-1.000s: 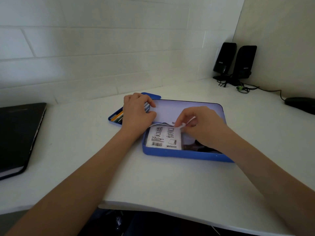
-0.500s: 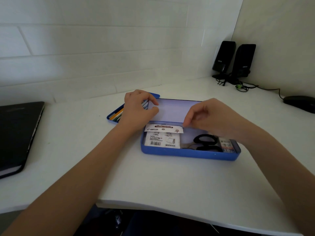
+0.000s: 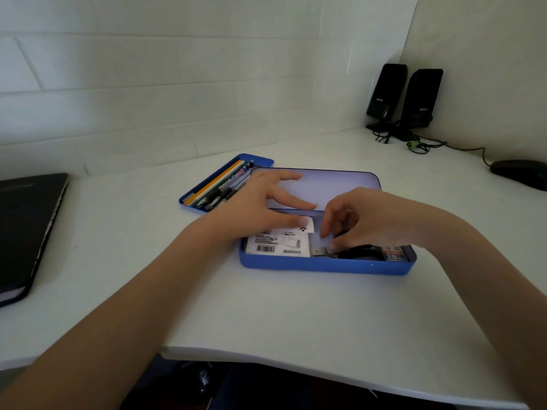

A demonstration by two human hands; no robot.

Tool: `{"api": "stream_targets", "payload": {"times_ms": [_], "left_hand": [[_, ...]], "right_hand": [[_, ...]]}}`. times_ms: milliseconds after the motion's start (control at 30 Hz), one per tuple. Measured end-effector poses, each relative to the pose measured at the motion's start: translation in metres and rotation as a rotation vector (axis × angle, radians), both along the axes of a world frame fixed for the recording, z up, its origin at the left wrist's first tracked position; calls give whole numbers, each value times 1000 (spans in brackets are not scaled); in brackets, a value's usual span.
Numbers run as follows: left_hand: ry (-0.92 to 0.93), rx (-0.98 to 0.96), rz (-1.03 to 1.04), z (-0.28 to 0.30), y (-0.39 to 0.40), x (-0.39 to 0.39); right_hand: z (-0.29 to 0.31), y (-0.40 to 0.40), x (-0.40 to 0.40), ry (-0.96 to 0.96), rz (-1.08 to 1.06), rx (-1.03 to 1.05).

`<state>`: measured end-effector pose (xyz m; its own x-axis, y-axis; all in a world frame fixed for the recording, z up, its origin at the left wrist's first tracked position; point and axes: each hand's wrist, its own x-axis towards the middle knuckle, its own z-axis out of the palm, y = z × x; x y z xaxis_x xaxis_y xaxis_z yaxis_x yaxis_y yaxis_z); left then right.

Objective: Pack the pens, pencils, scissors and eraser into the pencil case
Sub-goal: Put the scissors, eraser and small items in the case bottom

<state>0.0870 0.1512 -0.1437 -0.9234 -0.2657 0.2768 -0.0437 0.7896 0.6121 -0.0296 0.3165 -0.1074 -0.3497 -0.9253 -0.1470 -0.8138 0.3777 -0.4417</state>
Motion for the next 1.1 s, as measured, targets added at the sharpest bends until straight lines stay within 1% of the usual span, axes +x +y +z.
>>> {"api": "stream_targets", "payload": {"times_ms": [67,167,267,400,533,633,767,867,967,1033,1067,1100], "left_hand": [[-48,49,-32,0,2,0],[-88,40,-39,2,5,-1],[-95,43,-40,3,6,-1],[-97,104,-14,4,8,0],[-103,118,3,6,9,1],[-60,124,34,3,7,-1],[98,106,182,0,4,-4],[245,128,265,0,1,-5],[316,82,417,0,-5,-5],[325,54,536,0,-14,-2],[284,38,579,1,-21,0],[203,37,606,1,-27,2]], "right_hand": [[1,1,-2,0,3,10],[3,2,-5,-36,-3,14],[4,4,-7,-51,-38,8],[7,5,-11,-13,-102,-20],[12,9,-22,6,-206,-105],[15,12,-32,17,-245,-121],[14,12,-38,40,-279,-128],[12,11,-42,72,-315,-196],[5,9,-50,138,-402,-249],[-2,9,-57,144,-454,-173],[-5,9,-59,128,-461,-125],[-7,8,-60,86,-465,-92]]}}
